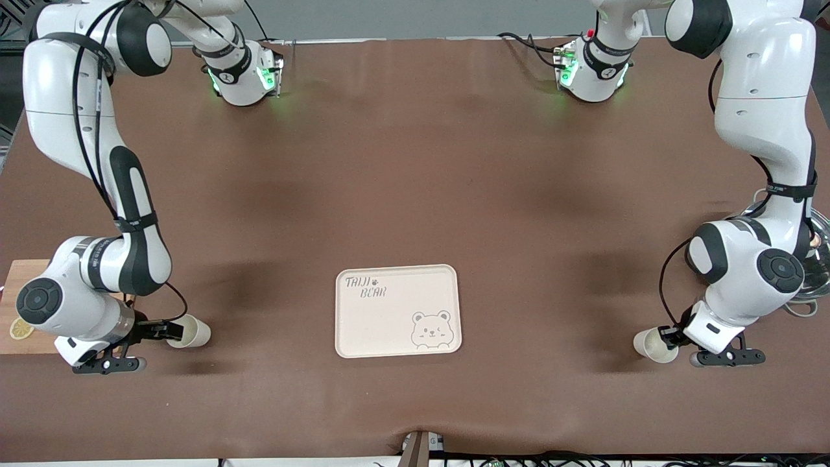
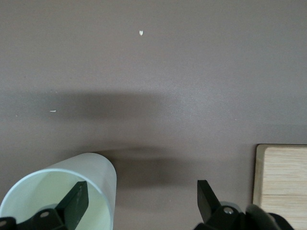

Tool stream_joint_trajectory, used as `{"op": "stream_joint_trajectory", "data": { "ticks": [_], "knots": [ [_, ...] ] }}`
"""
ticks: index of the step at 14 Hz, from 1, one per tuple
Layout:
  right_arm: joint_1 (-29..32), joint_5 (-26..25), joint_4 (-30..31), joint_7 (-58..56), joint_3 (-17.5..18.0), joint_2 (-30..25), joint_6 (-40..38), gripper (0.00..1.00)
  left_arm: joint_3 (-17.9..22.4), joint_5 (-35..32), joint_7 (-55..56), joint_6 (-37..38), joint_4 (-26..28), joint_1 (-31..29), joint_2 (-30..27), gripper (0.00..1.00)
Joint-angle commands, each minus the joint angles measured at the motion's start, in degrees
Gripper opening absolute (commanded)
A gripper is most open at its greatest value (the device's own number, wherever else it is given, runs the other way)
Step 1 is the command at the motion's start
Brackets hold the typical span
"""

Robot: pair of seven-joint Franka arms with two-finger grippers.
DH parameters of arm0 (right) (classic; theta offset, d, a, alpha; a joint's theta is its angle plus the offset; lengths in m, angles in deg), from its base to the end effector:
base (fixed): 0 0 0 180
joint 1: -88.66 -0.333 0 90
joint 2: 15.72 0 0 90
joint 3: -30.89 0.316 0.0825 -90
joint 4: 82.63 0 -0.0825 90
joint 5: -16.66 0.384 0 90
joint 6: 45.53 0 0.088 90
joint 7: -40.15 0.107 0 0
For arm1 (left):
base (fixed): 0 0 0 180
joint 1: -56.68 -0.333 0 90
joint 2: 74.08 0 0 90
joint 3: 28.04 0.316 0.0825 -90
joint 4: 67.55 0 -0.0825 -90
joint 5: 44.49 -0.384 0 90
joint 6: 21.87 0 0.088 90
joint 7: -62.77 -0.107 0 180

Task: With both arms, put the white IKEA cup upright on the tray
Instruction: 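Lower both grippers around the cups and close them on the rims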

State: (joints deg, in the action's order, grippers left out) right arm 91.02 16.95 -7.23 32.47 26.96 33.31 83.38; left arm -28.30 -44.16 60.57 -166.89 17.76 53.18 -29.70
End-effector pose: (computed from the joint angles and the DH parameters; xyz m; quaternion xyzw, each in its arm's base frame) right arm 0.7490 -0.0699 0.2300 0.9987 0.0234 0.0368 0.0281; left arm 0.7401 0.0426 0.2395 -0.9910 -0.0120 -0.1334 0.0029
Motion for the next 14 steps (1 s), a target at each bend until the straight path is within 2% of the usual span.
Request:
{"op": "stream_joint_trajectory", "data": {
  "ticks": [1, 5, 6, 9, 14],
  "knots": [
    [0.2, 0.5, -0.9, 0.2, 0.3, 0.4, 0.1, 1.00, 0.1, 0.9, 0.4, 1.4, -0.7, 0.8, -1.3, 0.00],
    [0.0, 0.5, -0.9, 0.2, 0.4, 0.4, -0.1, 1.00, 0.3, 0.6, 4.1, 12.2, -7.4, 2.0, -1.5, 0.00],
    [-0.2, 0.5, -0.7, 0.2, 0.4, 0.4, 0.0, 0.89, 0.3, 0.5, 6.6, 13.1, -7.6, 3.0, -1.6, 0.00],
    [-1.0, 0.5, -0.7, 0.3, 0.4, 0.8, 0.1, 0.50, 0.7, 0.3, 13.2, 13.3, -7.6, 6.2, -2.3, 0.00],
    [-1.1, 0.5, -0.7, 0.2, 0.4, 0.7, -0.1, 0.03, 0.8, 0.3, 24.7, 13.3, -7.7, 11.1, -2.4, 0.00]
  ]
}}
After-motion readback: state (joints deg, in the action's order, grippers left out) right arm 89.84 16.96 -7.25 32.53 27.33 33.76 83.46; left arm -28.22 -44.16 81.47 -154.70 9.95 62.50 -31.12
